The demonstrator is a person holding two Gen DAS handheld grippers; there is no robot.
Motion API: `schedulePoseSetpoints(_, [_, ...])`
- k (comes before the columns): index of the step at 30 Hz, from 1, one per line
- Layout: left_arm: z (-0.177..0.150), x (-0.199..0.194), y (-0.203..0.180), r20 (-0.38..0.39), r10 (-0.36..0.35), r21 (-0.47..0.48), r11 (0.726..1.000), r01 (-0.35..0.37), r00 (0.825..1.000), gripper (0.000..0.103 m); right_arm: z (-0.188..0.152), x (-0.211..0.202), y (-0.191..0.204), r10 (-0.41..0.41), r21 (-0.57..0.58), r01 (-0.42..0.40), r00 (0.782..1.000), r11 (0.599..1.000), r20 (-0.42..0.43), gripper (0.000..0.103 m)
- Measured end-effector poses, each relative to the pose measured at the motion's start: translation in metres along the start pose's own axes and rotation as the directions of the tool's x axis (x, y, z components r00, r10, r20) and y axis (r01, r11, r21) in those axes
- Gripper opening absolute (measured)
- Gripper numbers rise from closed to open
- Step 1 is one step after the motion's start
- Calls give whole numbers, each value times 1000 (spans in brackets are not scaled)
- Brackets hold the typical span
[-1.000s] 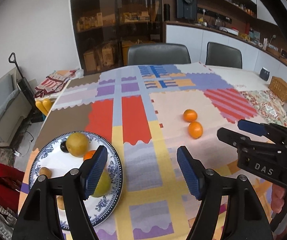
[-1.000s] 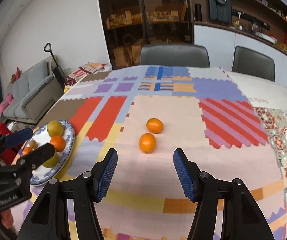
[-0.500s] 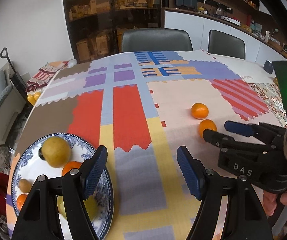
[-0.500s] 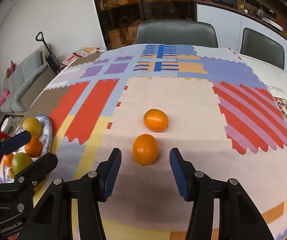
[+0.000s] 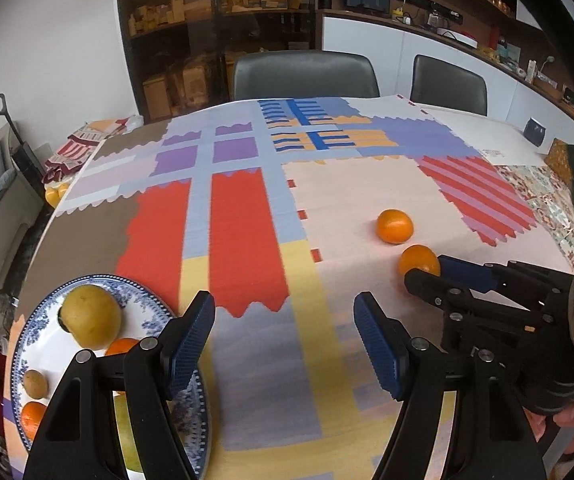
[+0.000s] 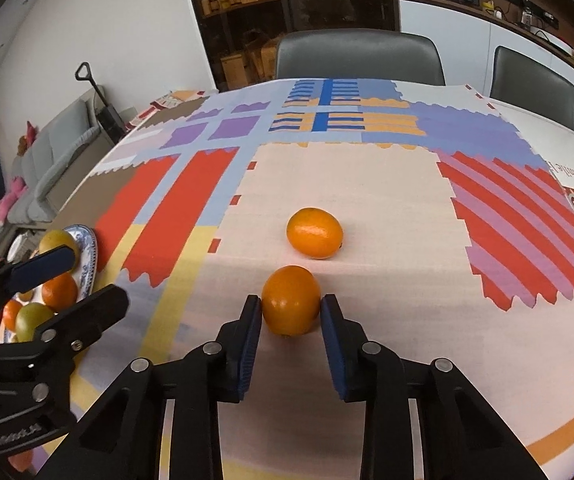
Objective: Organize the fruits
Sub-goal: 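Grasp one mandarin with the right tool while the left tool grasps the other, then carry both mandarins over the plate and open both tools to release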
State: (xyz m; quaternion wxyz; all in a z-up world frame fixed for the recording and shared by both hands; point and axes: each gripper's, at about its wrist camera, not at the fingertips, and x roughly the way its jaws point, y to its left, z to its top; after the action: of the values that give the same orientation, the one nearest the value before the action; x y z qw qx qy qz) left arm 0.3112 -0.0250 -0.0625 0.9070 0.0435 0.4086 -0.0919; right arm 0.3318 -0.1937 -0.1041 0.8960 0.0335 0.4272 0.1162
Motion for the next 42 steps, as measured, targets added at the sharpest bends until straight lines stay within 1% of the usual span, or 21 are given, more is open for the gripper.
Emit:
schedulePoseSetpoints(3, [4, 2, -8, 7, -40, -4, 999, 40, 999, 71, 0, -10, -6, -12, 8, 12, 999, 1000, 38, 32])
schedulePoseSetpoints(7, [13, 9, -22, 14, -83, -1, 997, 83, 996, 71, 4, -27, -21, -57, 40, 52, 992, 998, 112, 31])
schedulePoseSetpoints(11, [23, 22, -39, 6, -121, 14, 993, 121, 993, 71, 11, -34, -41, -73, 99, 58, 985, 993, 156, 32])
schedulePoseSetpoints(13, [28, 27, -46, 3, -127, 25, 992, 127, 992, 71, 13, -38, -52, -81, 129, 57, 980, 990, 183, 32])
schedulePoseSetpoints(16, [36, 40, -57, -11, -136, 43, 990, 137, 991, 71, 14, -44, -65, -69, 169, 32, 974, 985, 218, 32])
schedulePoseSetpoints(19, [41, 55, -65, -35, -149, 42, 988, 150, 988, 71, 15, -41, -70, -69, 170, 33, 975, 985, 211, 32])
schedulePoseSetpoints(23, [43, 73, -73, -59, -129, 47, 990, 132, 990, 69, 13, -33, -82, -39, 213, -2, 982, 977, 186, 32])
schedulePoseSetpoints(24, [44, 77, -73, -66, -124, 45, 991, 128, 990, 67, 13, -31, -83, -35, 219, -5, 983, 976, 182, 32])
schedulePoseSetpoints(27, [48, 85, -75, -77, -121, 31, 992, 124, 990, 64, 12, -27, -85, -58, 214, 19, 983, 977, 175, 31])
schedulePoseSetpoints(29, [49, 88, -76, -76, -119, 32, 992, 121, 990, 62, 12, -27, -88, -55, 221, 16, 984, 975, 172, 27])
schedulePoseSetpoints(30, [50, 89, -78, -78, -115, 35, 992, 118, 990, 62, 11, -27, -88, -45, 226, 5, 984, 974, 174, 22])
schedulePoseSetpoints(31, [50, 92, -79, -83, -110, 39, 993, 113, 990, 61, 11, -26, -88, -41, 227, 0, 984, 974, 173, 22])
schedulePoseSetpoints(33, [51, 96, -80, -92, -112, 42, 992, 116, 989, 54, 11, -24, -88, -53, 218, 16, 985, 976, 165, 21])
schedulePoseSetpoints(34, [51, 98, -81, -98, -109, 42, 993, 114, 989, 54, 10, -22, -88, -55, 217, 20, 986, 976, 157, 19])
schedulePoseSetpoints(35, [52, 100, -81, -102, -110, 41, 993, 114, 989, 50, 9, -20, -89, -54, 222, 20, 988, 975, 148, 19])
schedulePoseSetpoints(36, [52, 102, -82, -104, -117, 42, 992, 122, 988, 43, 8, -19, -92, -47, 231, 14, 989, 973, 140, 19])
schedulePoseSetpoints(37, [52, 103, -84, -101, -113, 48, 992, 118, 988, 42, 7, -18, -96, -40, 248, 5, 990, 969, 136, 19])
schedulePoseSetpoints(38, [52, 103, -86, -97, -108, 60, 992, 115, 989, 37, 7, -18, -100, -33, 265, -4, 990, 964, 135, 19])
schedulePoseSetpoints(42, [50, 100, -89, -90, -126, 75, 988, 132, 988, 35, 5, -22, -110, -22, 309, -27, 988, 951, 155, 20])
